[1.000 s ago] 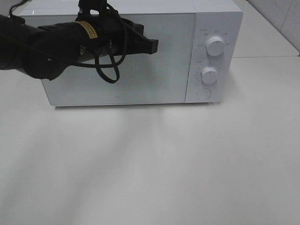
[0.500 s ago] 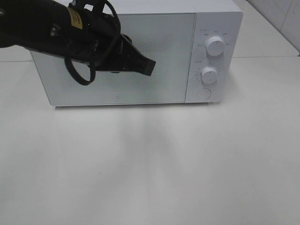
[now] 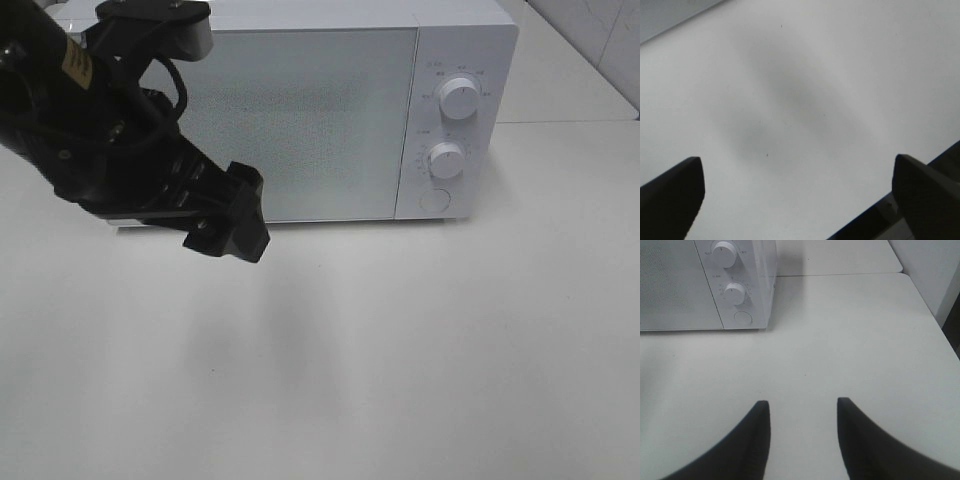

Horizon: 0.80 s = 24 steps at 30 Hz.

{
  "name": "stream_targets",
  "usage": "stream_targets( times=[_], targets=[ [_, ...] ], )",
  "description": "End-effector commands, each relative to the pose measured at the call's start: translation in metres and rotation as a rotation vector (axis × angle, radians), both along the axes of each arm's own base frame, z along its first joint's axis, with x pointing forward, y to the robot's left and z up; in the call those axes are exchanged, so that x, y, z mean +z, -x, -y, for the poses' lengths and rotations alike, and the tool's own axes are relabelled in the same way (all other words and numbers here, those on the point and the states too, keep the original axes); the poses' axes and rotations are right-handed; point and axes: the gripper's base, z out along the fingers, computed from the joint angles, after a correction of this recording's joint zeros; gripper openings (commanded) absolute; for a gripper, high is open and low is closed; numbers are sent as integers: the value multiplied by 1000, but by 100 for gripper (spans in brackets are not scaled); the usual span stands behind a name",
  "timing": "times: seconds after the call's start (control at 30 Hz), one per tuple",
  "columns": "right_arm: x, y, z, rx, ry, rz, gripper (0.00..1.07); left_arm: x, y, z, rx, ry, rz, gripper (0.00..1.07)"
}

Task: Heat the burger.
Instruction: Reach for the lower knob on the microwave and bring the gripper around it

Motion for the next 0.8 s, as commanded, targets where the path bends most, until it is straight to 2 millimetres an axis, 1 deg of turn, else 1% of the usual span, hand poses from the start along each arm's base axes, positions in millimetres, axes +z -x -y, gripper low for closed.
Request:
stream_targets(
  times=[0.03, 0.17, 0.23, 0.27, 0.33, 0.37, 0.4, 0.43, 0.47, 0.5, 0.53, 0.6, 0.63, 0.67, 0.7, 0.73, 0.77, 0.8],
  targets=[
    [-2, 3, 0, -1, 1, 25, 45, 3, 8, -3, 7, -19, -58, 102],
    [-2, 3, 0, -1, 1, 25, 45, 5, 11, -8, 15, -37, -93, 102],
    [-2, 3, 0, -1, 1, 25, 45, 10, 9, -22, 43, -54, -112, 102],
    [-2, 3, 0, -1, 1, 25, 45, 10, 9, -22, 43, -54, -112, 102],
    [-2, 3, 0, -1, 1, 25, 45, 13, 8, -54, 82, -81, -118, 102],
    [-2, 3, 0, -1, 1, 25, 45, 13, 8, -54, 82, -81, -118, 102],
    [-2, 3, 0, -1, 1, 25, 45, 12, 10, -62, 89, -90, -123, 102],
    [-2, 3, 0, -1, 1, 25, 45, 12, 10, -62, 89, -90, -123, 102],
    [-2, 3, 0, -1, 1, 25, 45, 13, 14, -78, 108, -101, -127, 102],
    [-2, 3, 0, -1, 1, 25, 45, 13, 17, -87, 128, -105, -132, 102],
    [-2, 3, 0, -1, 1, 25, 45, 13, 17, -87, 128, -105, -132, 102],
    [-2, 3, 0, -1, 1, 25, 45, 13, 27, -123, 233, -104, -138, 102],
    [-2, 3, 0, -1, 1, 25, 45, 13, 27, -123, 233, -104, -138, 102],
    [-2, 3, 0, -1, 1, 25, 45, 13, 30, -131, 262, -102, -134, 102],
    [-2, 3, 0, -1, 1, 25, 45, 14, 39, -146, 298, -97, -114, 102],
    [-2, 3, 0, -1, 1, 25, 45, 14, 39, -146, 298, -97, -114, 102],
    [-2, 3, 0, -1, 1, 25, 45, 14, 44, -154, 313, -101, -102, 102],
    [-2, 3, 0, -1, 1, 25, 45, 12, 52, -166, 338, -110, -81, 102]
  ],
)
